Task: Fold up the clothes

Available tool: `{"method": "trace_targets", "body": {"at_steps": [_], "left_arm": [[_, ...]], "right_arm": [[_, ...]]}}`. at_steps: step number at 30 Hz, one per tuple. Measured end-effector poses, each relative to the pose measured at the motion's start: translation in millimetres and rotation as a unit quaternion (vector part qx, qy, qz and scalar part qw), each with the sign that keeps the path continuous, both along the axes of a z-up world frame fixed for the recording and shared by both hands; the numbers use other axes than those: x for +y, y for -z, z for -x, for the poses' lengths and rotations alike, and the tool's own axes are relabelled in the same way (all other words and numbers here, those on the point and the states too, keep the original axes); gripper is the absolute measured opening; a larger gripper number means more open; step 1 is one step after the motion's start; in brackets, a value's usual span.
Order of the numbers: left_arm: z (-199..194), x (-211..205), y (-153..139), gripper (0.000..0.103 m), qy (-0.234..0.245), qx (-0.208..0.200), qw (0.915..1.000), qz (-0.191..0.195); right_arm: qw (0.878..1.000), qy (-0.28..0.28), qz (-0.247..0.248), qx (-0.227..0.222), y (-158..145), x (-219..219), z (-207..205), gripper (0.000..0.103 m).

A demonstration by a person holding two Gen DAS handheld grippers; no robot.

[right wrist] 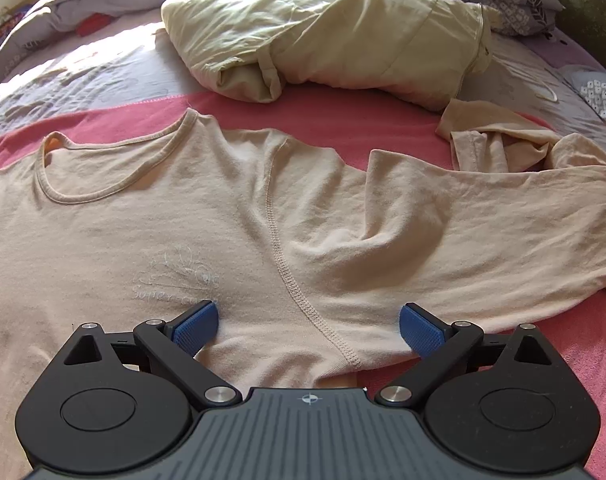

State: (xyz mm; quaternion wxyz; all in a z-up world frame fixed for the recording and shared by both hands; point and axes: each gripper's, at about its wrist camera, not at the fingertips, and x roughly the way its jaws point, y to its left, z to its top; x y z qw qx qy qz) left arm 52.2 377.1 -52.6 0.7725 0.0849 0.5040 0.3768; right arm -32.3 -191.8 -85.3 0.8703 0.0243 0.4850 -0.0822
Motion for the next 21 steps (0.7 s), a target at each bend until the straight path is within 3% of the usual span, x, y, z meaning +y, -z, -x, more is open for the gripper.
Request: {"method": "trace_targets", "body": {"at_steps": [2, 5, 8, 10, 11, 13, 14, 15, 18, 19, 21], "left_arm": [[5, 18, -9, 0.044, -0.056, -0.013, 0.9983, 0.005], [8, 52, -27, 0.048, -0.159, -0.038, 0.9863, 0.019], [14, 68, -47, 0.046, -0.21, -0.061, 0.9756, 0.022], [6, 31, -55, 0.047, -0.084, -0.069, 0.9928, 0.051], [2, 12, -58, 0.052, -0.021, -0.072, 0.995, 0.066], [-6, -26, -66, 0.068, 0.106, -0.077, 0.9869, 0.094], [-10, -45, -69, 0.076, 0.169, -0.08, 0.9765, 0.107], [-14, -65, -71, 0.076, 0.229, -0.079, 0.9619, 0.127], [-30, -134, -61, 0.076, 0.37, -0.044, 0.9031, 0.214], [-36, -155, -53, 0.076, 0.403, -0.028, 0.8875, 0.222], [-45, -198, -34, 0.077, 0.455, 0.01, 0.8651, 0.212]], "right_arm": [[1.0, -0.013, 0.004, -0.001, -4, 0, -1, 0.098], [0.999, -0.046, 0.003, -0.019, -15, -1, -2, 0.096], [0.995, -0.088, 0.011, -0.048, -30, -7, -8, 0.096], [0.992, -0.111, 0.025, -0.057, -35, -15, -23, 0.096], [0.99, -0.122, 0.033, -0.06, -36, -19, -32, 0.096], [0.986, -0.144, 0.048, -0.067, -39, -27, -50, 0.096], [0.984, -0.155, 0.056, -0.071, -40, -31, -59, 0.096], [0.982, -0.165, 0.062, -0.069, -40, -34, -68, 0.096], [0.978, -0.193, 0.054, -0.047, -31, -43, -93, 0.089], [0.978, -0.199, 0.046, -0.04, -27, -46, -97, 0.089], [0.978, -0.205, 0.029, -0.026, -19, -50, -99, 0.087]]}}
